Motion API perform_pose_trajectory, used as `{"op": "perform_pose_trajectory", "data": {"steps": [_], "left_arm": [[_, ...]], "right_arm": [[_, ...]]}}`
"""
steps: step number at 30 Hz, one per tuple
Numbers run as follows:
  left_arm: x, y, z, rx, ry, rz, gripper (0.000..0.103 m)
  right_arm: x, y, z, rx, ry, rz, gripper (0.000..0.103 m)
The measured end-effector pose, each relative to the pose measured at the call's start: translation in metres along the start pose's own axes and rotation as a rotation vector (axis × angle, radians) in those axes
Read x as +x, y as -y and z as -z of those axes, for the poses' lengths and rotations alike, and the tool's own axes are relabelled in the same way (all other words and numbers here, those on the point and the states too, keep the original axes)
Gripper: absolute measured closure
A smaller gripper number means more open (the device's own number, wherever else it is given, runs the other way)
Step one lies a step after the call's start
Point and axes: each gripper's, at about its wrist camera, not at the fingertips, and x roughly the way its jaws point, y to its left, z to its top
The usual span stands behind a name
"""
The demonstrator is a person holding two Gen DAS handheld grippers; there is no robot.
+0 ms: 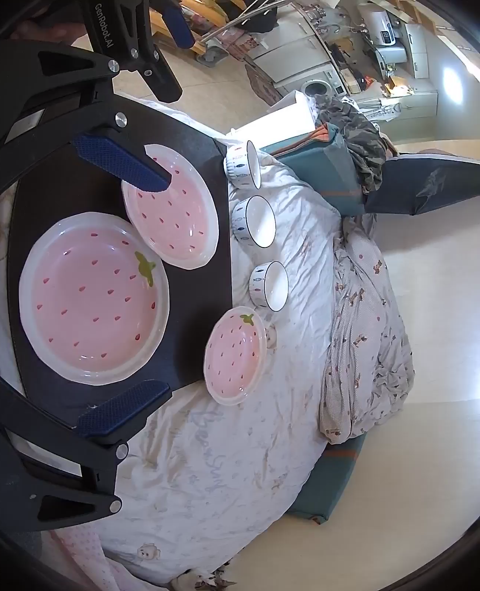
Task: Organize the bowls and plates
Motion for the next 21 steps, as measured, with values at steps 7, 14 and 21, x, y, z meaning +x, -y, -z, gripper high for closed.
{"op": "perform_pose_trajectory", "data": {"steps": [7,14,21], "left_arm": [[-0.0009,-0.0003,0.0003,-0.007,-0.001,0.004,0.0],[0.0006,-0.0041,0.0014,-0.01,-0.003,0.006,0.0],[0.0,-0.008,0.0001,-0.01,-0.004,0.007,0.0]], "right_arm": [[-0.0004,0.0004,0.0,0.002,0.002,-0.002,0.0],[-0.0011,0.0,0.0002,0.0,0.004,-0.003,0.0],[-0.0003,-0.001,0.0004,0.001,0.004,-0.002,0.0]]}}
